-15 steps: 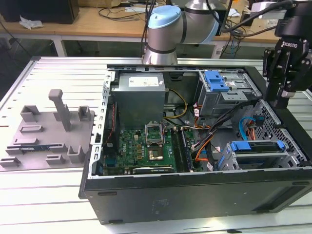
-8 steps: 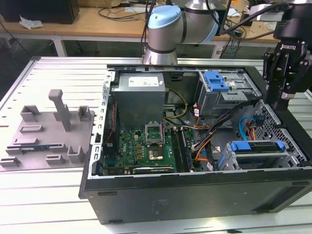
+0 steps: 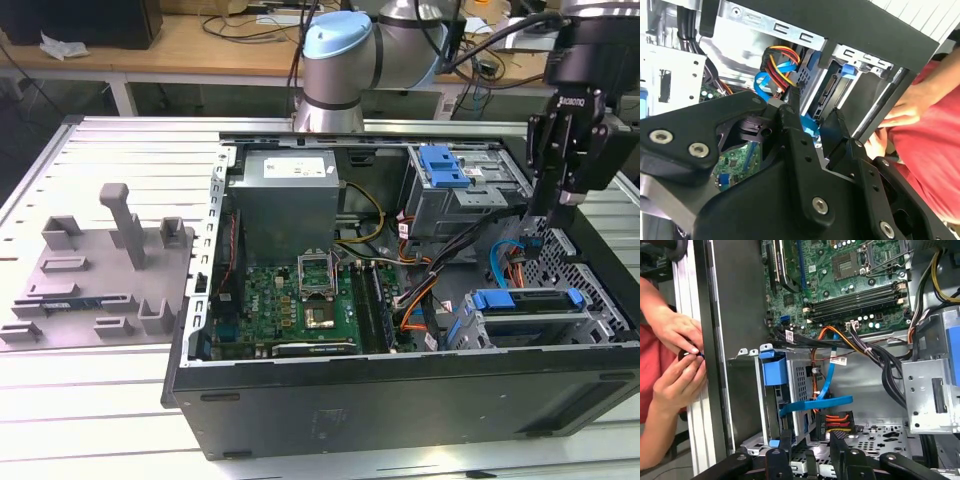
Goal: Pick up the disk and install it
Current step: 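Insert the first disk wire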
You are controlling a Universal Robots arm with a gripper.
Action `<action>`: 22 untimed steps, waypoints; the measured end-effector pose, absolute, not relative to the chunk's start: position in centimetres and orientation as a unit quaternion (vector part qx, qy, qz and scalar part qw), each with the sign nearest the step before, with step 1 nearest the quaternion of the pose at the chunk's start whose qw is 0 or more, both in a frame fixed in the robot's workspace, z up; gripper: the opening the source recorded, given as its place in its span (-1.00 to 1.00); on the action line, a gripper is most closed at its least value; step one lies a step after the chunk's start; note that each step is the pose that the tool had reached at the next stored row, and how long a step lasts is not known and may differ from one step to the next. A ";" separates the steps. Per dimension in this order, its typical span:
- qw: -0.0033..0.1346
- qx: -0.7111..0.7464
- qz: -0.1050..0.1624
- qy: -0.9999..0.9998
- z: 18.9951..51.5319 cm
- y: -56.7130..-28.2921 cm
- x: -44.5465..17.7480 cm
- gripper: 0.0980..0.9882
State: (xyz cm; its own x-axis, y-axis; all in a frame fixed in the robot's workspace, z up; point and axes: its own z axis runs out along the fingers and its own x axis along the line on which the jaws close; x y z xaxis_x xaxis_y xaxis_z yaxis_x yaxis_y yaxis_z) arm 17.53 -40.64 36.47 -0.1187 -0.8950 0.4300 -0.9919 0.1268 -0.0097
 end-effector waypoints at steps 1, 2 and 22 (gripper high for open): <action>0.164 0.643 0.154 -0.732 36.4 -40.4 17.5 -0.23; 0.165 0.642 0.157 -0.732 36.4 -40.3 17.4 -0.23; 0.155 0.627 0.178 -0.742 33.8 -39.8 16.4 -0.43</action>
State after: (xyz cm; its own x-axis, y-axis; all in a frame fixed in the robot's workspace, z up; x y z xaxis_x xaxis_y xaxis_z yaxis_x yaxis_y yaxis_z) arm 16.35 -39.82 33.83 -0.1656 -0.8763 0.4524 -0.9862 0.1502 -0.0701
